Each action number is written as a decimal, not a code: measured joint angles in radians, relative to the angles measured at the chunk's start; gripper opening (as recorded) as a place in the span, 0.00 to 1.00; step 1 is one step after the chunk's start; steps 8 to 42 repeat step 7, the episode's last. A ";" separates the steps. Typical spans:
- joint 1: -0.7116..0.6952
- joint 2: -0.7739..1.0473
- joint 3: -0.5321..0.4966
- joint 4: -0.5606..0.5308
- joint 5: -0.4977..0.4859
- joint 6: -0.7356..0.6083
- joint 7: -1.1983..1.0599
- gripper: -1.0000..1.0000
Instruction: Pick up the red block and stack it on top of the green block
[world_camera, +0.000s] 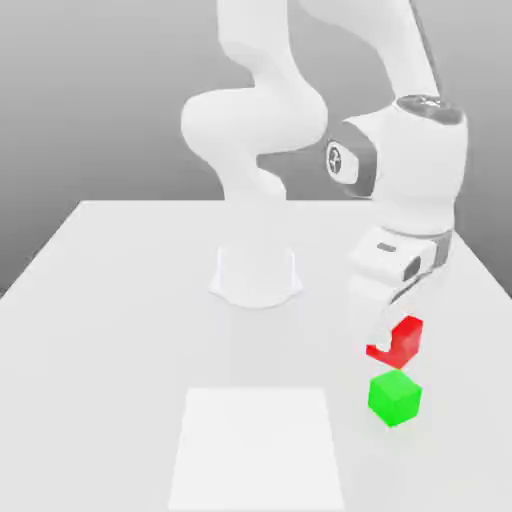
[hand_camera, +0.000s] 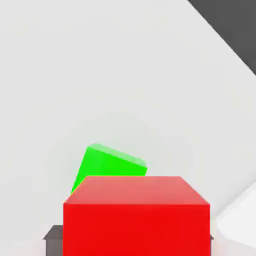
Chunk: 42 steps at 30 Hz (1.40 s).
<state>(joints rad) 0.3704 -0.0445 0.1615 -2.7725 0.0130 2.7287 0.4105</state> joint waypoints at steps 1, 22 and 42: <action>0.005 0.031 -0.003 0.001 -0.015 0.030 0.010 0.00; 0.011 0.153 -0.023 0.006 -0.074 0.145 0.050 1.00; 0.011 0.153 -0.023 0.006 -0.074 0.145 0.050 1.00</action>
